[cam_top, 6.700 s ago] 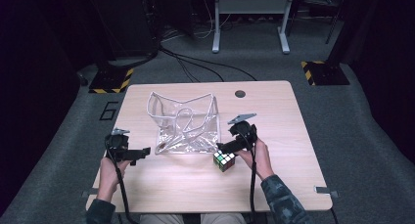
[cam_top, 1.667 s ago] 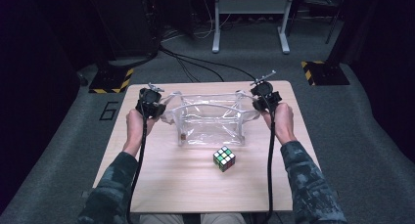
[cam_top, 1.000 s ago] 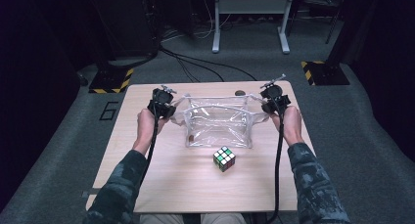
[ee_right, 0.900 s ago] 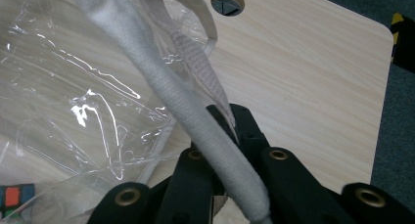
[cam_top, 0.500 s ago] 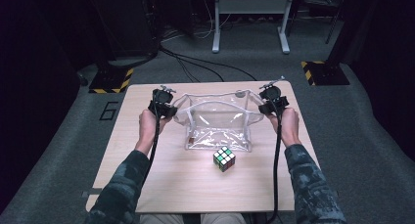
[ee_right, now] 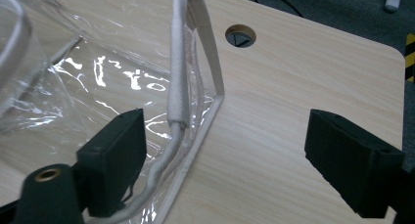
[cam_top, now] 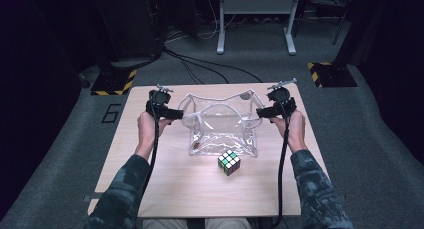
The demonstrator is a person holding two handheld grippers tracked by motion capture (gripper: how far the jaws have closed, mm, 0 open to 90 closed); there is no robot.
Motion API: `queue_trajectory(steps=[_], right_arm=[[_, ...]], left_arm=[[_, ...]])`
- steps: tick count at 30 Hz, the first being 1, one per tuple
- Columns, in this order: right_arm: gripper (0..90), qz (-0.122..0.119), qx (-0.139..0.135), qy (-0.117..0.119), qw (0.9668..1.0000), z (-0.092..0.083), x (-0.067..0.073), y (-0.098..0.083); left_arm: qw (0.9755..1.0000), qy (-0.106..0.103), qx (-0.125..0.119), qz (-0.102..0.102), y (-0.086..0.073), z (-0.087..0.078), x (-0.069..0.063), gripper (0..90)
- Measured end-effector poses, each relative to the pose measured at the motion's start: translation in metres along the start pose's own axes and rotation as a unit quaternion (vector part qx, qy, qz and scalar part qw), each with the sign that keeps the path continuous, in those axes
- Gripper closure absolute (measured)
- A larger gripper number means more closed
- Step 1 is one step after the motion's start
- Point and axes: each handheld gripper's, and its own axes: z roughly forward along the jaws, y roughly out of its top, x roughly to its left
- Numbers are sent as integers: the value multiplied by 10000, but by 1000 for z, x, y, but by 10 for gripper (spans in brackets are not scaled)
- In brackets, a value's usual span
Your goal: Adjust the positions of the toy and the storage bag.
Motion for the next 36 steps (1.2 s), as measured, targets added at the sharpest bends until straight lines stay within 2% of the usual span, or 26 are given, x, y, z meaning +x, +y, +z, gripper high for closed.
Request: queue_trajectory(steps=[3, 6, 7, 8, 12, 17, 23, 25, 30, 33, 34, 36], right_arm=[[79, 35, -73, 56, 10000, -9, 1, -1], [56, 75, -114, 105, 9999, -13, 1, -3], [39, 66, -204, 181, 9996, -17, -1, -4], [39, 66, -204, 181, 9996, -17, -1, -4], [20, 67, -317, 281, 9991, -28, -2, -9], [0, 9, -436, 335, 9985, -41, 2, -17], [0, -54, -574, 397, 9975, -53, 5, -33], [0, -65, -621, 367, 9974, -55, 6, -41], [0, -14, -613, 332, 9976, -55, 6, -62], [0, 16, -545, 338, 9979, -50, 4, -77], [0, 56, -479, 311, 9984, -46, 4, -87], [0, 61, -474, 258, 9985, -44, 4, -92]], left_arm=[[9999, -100, -67, -95, -2, -4, 3, 116], [9996, -205, -149, -113, -3, -10, 5, 91], [9995, -217, -173, -144, -3, -12, 5, 77], [9994, -248, -193, -116, -4, -14, 6, 77], [9983, -427, -336, -216, -8, -24, 9, 47], [9977, -445, -484, -171, -18, -36, 12, 37], [9970, -399, -654, -125, -38, -46, 16, 22], [9973, -377, -626, -99, -46, -47, 19, 13], [9973, -335, -610, -241, -68, -45, 27, 1], [9976, -368, -535, -254, -83, -42, 30, 1], [9979, -371, -497, -210, -88, -41, 31, 1], [9983, -335, -441, -186, -99, -37, 32, 1]])
